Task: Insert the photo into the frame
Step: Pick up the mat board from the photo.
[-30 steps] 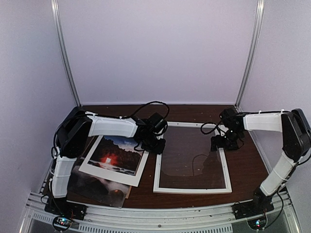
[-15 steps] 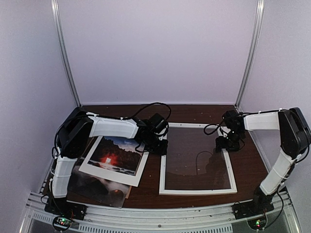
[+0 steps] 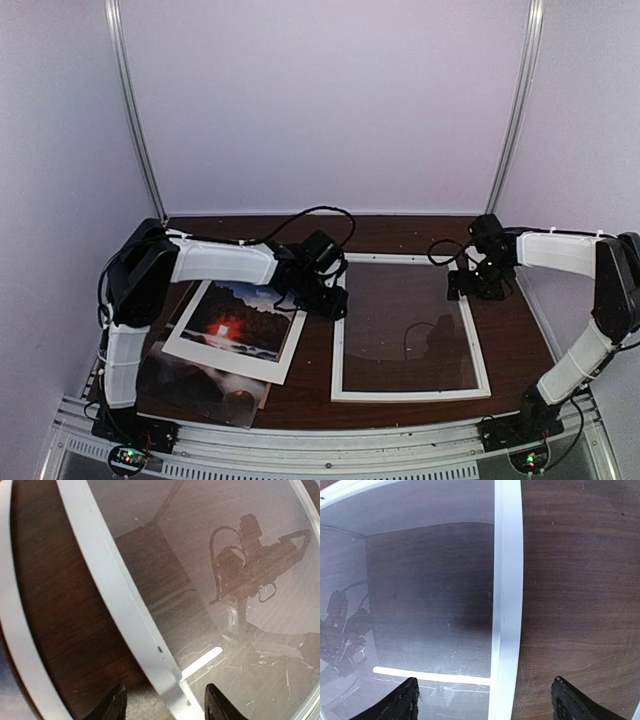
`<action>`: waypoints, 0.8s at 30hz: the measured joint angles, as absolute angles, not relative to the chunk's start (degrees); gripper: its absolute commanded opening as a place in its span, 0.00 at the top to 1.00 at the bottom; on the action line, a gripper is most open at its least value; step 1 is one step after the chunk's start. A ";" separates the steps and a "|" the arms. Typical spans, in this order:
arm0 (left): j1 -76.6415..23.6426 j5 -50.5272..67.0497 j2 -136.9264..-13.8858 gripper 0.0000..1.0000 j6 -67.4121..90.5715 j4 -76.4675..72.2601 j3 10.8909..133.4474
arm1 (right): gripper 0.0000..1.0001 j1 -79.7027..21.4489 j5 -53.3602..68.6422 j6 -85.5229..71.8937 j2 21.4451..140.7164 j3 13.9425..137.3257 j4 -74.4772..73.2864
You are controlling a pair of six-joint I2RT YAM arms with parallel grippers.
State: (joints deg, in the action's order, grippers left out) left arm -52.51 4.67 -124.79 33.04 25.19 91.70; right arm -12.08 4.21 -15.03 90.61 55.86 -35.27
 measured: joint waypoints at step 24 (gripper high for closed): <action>-25.71 -7.18 -96.09 0.25 23.27 35.97 71.94 | 0.05 -42.76 11.53 -22.57 101.45 78.19 -31.20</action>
